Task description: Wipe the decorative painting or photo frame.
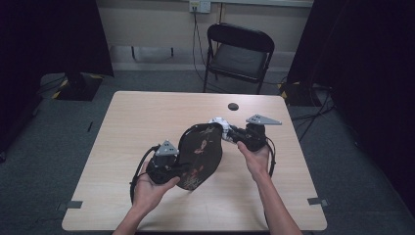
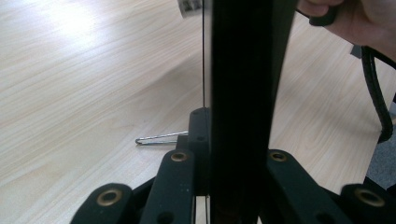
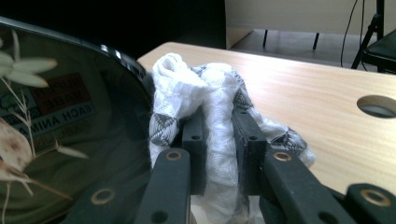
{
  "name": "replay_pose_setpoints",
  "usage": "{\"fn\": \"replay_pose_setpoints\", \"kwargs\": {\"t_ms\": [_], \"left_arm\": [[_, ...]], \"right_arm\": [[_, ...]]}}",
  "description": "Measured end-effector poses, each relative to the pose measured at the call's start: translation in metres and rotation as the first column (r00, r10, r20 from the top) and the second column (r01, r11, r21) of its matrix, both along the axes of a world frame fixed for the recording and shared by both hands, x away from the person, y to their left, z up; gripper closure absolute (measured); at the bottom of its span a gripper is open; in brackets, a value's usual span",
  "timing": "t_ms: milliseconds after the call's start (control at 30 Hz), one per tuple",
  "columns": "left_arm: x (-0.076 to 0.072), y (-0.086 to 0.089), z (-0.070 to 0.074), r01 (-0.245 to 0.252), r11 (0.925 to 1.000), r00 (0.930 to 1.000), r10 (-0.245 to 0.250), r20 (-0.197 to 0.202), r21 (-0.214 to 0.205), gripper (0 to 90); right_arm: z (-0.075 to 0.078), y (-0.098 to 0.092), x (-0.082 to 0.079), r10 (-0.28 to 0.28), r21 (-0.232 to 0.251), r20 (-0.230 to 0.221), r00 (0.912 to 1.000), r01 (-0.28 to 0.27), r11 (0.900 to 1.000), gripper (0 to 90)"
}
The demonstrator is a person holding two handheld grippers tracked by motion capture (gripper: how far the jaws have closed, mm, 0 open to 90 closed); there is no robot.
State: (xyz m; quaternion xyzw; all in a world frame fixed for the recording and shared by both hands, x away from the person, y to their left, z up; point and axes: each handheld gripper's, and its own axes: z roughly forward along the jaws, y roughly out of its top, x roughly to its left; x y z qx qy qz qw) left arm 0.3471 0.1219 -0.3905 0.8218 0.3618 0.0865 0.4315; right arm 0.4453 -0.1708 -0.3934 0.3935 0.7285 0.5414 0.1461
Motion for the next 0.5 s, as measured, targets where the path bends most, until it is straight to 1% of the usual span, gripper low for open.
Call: {"fn": "replay_pose_setpoints", "kwargs": {"t_ms": [33,100,133,167,200,233,267,300,333,400,467,500], "left_arm": [[0.000,0.000,0.000,-0.001,1.0000,1.0000,0.001,-0.002,0.001,80.6],[-0.001,0.000,0.000,-0.001,1.0000,1.0000,0.001,-0.001,0.000,80.6],[-0.001,0.000,0.000,-0.001,1.0000,1.0000,0.001,-0.001,0.000,80.6],[0.000,0.000,0.000,-0.001,1.0000,1.0000,0.001,0.001,0.002,80.6],[0.000,-0.001,0.000,0.002,1.0000,1.0000,-0.002,0.008,0.009,80.6],[0.000,-0.001,0.000,0.002,1.0000,1.0000,-0.002,0.008,0.009,80.6],[0.000,-0.001,0.000,0.001,1.0000,1.0000,-0.001,0.005,0.007,80.6],[0.000,0.000,0.000,0.001,1.0000,1.0000,-0.001,0.004,0.007,80.6],[0.000,-0.001,0.000,0.000,1.0000,1.0000,0.000,0.000,0.003,80.7],[0.000,0.000,0.000,0.001,1.0000,1.0000,-0.001,0.001,0.006,80.6],[0.000,0.000,0.000,0.000,1.0000,1.0000,0.000,0.000,0.005,80.7],[0.000,0.000,0.000,0.000,1.0000,1.0000,0.000,0.000,0.005,80.7]], "right_arm": [[0.000,0.001,0.001,0.004,-0.001,0.002,1.0000,-0.004,1.0000,78.0],[-0.011,0.003,-0.001,0.021,-0.031,-0.015,0.9997,-0.021,0.9993,78.0],[-0.011,0.003,-0.001,0.021,-0.031,-0.015,0.9997,-0.021,0.9993,78.0],[-0.017,0.005,-0.002,0.029,-0.055,-0.026,0.9992,-0.030,0.9980,78.0],[-0.029,0.008,-0.004,0.030,-0.102,-0.039,0.9988,-0.034,0.9942,78.1],[-0.033,0.007,-0.004,0.027,-0.098,-0.048,0.9985,-0.032,0.9947,78.1],[-0.036,0.005,-0.004,0.029,-0.083,-0.056,0.9980,-0.034,0.9960,78.1],[-0.038,0.003,-0.005,0.032,-0.075,-0.057,0.9979,-0.036,0.9966,78.1],[-0.039,0.003,-0.005,0.032,-0.081,-0.058,0.9978,-0.037,0.9960,78.1],[-0.043,0.002,-0.007,0.030,-0.110,-0.060,0.9977,-0.037,0.9932,78.1],[-0.045,0.001,-0.007,0.030,-0.117,-0.063,0.9975,-0.037,0.9924,78.1],[-0.051,0.001,-0.009,0.020,-0.131,-0.075,0.9970,-0.029,0.9910,78.1]]}}
